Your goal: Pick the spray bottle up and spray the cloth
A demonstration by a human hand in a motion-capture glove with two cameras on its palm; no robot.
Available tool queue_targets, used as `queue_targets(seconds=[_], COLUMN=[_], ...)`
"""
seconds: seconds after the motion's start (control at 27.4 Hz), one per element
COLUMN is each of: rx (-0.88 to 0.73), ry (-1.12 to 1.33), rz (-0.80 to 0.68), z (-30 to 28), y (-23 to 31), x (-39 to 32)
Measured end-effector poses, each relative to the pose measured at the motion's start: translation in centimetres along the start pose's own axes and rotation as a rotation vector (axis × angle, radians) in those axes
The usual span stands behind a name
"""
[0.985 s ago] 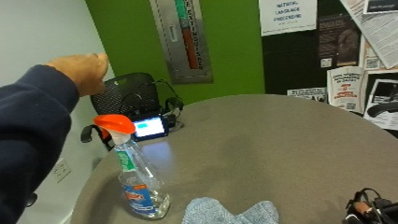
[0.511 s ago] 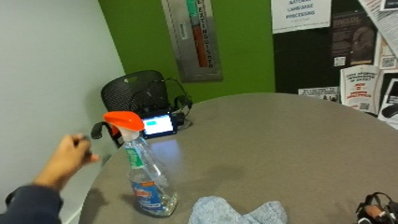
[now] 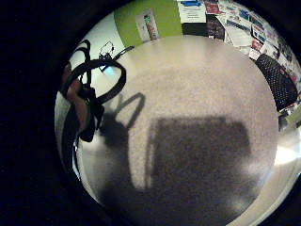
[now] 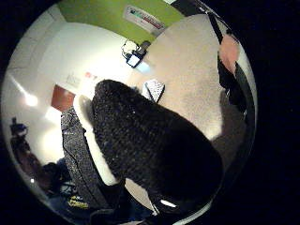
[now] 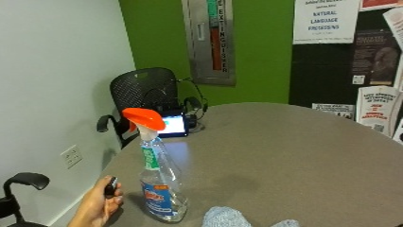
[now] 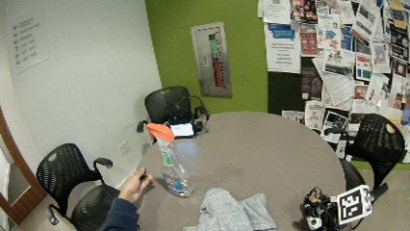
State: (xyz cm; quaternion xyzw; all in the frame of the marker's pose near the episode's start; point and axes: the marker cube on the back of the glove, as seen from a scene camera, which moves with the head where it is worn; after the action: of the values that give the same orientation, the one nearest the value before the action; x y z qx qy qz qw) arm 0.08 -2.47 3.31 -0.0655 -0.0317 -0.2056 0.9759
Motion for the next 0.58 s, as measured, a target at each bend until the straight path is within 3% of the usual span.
queue_targets(seconds=[0.58], rx=[-0.009], ry=[-0.082], rz=[0.019], z=[1.8], y=[2.6], x=[0.1])
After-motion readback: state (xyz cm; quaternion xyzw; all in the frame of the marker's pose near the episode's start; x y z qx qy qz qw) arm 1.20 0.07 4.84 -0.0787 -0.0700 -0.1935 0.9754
